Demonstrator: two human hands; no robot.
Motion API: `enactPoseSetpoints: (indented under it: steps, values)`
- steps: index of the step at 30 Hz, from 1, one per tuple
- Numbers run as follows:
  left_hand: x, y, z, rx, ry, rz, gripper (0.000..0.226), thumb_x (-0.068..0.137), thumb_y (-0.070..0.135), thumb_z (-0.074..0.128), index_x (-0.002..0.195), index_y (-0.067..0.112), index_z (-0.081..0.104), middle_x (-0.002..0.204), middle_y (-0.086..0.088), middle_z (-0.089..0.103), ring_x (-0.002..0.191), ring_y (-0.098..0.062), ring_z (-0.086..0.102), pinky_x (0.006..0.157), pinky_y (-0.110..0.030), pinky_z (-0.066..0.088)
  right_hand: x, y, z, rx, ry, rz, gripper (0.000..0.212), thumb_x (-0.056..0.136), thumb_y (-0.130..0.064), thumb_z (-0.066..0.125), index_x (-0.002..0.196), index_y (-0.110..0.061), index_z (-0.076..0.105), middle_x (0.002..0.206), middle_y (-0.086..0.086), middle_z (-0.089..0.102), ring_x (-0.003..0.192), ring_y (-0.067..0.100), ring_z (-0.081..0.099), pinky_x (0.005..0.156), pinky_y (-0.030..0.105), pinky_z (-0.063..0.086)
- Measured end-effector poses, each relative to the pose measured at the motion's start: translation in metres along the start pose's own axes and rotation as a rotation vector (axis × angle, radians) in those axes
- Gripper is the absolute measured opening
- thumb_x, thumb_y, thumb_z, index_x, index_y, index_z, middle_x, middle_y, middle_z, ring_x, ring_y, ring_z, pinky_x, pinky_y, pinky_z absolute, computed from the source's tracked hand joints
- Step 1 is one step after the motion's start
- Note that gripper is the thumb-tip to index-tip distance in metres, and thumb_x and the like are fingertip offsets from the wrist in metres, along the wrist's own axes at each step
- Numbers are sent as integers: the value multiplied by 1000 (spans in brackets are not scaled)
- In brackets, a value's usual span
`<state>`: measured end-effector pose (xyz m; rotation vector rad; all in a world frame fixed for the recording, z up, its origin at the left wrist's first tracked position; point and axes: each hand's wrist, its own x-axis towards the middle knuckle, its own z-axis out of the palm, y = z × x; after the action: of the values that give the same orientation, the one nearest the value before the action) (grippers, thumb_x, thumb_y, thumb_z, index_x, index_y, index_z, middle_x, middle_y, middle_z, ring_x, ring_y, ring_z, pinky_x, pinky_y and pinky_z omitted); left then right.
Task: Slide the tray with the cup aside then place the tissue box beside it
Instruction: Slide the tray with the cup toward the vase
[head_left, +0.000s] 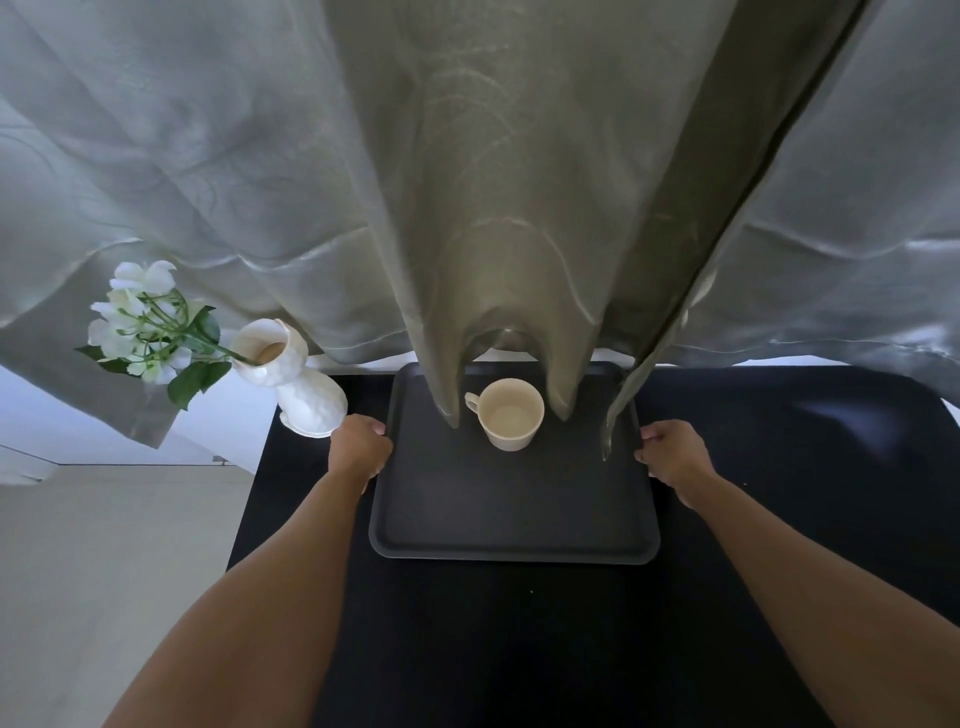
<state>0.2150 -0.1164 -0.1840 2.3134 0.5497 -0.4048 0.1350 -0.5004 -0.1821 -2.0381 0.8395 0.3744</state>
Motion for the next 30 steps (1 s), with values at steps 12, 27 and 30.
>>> enactPoseSetpoints:
  steps: [12,27,30]
  values:
    - [-84,13,8,1,181,63,40,85,12,56,122,-2,58,119,-26,60,103,-40,61,86,-47,50,-46,-19,-22,-142,-77,-165,44,89,-20,65,129,-7,52,107,9,63,91,21,62,70,31,48]
    - [-256,20,61,-203,25,176,50,90,22,59,136,6,49,137,-14,53,118,-27,56,93,-34,45,-153,30,-96,-262,30,-230,55,88,-30,67,135,-8,50,136,14,56,123,29,55,100,38,43]
    - [-293,22,69,-234,-12,207,51,89,24,59,137,7,48,138,-13,52,115,-25,57,91,-34,46,-181,45,-109,-289,77,-231,55,88,-32,66,135,-9,50,137,13,56,123,30,54,100,39,43]
